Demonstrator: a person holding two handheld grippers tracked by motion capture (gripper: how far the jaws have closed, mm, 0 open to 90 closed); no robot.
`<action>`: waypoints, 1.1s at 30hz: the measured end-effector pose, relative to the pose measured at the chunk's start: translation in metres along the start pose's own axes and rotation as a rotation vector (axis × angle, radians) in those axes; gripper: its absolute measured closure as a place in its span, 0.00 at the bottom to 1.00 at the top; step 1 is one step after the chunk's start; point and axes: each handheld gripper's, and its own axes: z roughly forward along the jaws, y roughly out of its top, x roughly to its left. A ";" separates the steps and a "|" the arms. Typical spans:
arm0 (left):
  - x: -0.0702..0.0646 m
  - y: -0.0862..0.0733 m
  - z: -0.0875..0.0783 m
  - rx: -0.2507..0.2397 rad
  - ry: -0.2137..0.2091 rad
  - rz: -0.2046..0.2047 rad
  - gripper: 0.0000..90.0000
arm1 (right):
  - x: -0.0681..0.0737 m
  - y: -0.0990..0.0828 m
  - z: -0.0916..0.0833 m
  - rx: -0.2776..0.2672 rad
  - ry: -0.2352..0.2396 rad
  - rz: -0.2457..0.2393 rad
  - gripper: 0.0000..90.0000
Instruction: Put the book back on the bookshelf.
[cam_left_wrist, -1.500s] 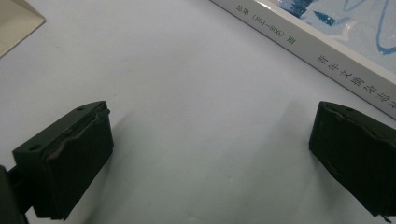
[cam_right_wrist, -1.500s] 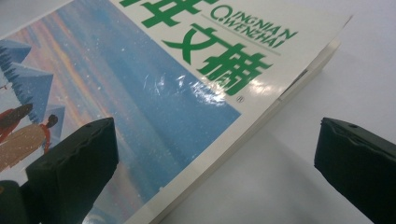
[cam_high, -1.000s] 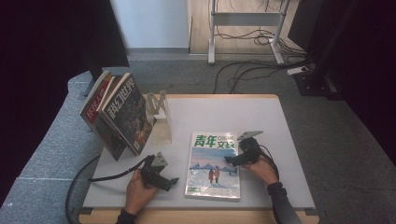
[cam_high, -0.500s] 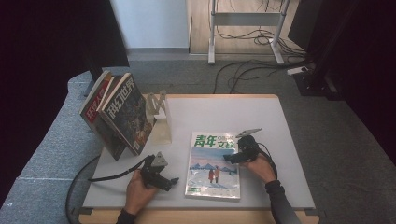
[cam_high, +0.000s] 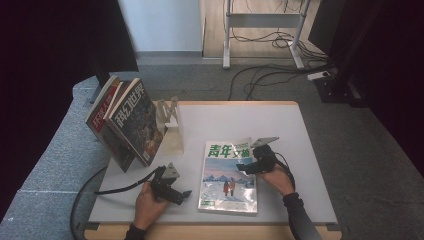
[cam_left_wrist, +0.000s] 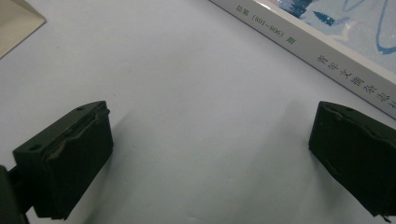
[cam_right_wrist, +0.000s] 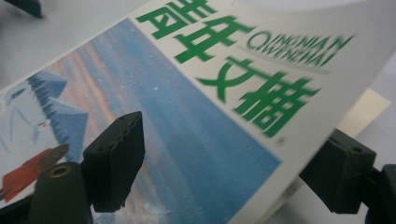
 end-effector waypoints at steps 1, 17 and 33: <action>0.000 0.000 0.000 0.001 0.001 0.000 0.00 | 0.002 0.000 0.000 0.012 -0.007 -0.011 0.21; 0.000 0.000 0.000 0.002 0.002 -0.001 0.00 | 0.007 0.009 -0.004 0.003 0.010 -0.005 0.44; 0.000 0.000 0.000 0.005 -0.003 0.000 0.00 | 0.032 0.037 -0.019 -0.037 -0.049 -0.049 0.93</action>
